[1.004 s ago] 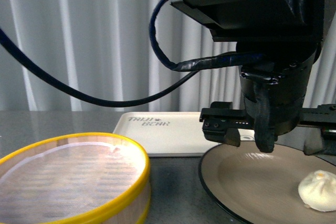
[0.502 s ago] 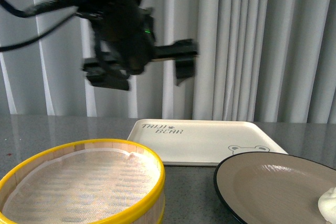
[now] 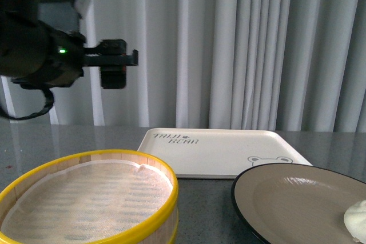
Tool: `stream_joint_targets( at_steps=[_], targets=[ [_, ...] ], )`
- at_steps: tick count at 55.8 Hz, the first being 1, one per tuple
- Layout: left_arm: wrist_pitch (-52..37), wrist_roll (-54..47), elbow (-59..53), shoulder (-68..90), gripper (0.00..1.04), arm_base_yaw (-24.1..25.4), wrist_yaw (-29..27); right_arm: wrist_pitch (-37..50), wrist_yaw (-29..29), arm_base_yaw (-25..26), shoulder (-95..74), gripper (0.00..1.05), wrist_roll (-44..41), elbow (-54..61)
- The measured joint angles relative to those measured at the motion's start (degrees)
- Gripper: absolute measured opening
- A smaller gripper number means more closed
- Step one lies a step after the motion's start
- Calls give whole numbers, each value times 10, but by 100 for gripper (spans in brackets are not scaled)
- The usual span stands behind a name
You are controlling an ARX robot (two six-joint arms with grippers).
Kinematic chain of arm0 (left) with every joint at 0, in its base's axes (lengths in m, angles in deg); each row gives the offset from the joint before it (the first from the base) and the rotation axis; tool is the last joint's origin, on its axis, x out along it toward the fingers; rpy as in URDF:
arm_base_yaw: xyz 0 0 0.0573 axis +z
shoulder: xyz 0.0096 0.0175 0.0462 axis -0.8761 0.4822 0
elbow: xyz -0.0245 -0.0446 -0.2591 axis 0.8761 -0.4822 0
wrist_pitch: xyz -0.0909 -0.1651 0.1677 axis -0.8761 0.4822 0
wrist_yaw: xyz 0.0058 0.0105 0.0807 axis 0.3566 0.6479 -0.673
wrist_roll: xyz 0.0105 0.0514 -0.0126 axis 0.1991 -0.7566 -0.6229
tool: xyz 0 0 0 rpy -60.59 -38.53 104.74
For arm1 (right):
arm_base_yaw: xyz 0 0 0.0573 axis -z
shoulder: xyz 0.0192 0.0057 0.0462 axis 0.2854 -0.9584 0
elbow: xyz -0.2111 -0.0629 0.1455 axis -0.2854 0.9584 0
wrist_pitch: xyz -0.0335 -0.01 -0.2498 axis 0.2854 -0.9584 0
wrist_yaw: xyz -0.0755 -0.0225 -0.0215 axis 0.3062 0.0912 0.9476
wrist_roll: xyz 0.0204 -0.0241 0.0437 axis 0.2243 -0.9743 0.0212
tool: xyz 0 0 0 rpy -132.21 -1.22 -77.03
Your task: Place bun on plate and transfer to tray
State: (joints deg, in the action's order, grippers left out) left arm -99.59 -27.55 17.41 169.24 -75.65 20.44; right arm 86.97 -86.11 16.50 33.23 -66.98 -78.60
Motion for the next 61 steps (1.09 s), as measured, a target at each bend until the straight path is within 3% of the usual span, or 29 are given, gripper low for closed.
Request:
stream_joint_targets(
  at_steps=[8, 20, 45, 49, 61],
  targets=[
    [-149, -13, -167, -88, 42, 37, 14, 0, -1, 0, 0, 96, 0, 0],
    [-205, -17, -326, -159, 4, 63, 46, 0, -1, 0, 0, 96, 0, 0],
    [-234, -20, -497, -305, 4, 102, 82, 0, -1, 0, 0, 96, 0, 0],
    [-229, -20, -516, -329, 4, 125, 115, 0, -1, 0, 0, 96, 0, 0],
    [-199, -20, -560, -401, 4, 144, 120, 0, -2, 0, 0, 96, 0, 0]
  ],
)
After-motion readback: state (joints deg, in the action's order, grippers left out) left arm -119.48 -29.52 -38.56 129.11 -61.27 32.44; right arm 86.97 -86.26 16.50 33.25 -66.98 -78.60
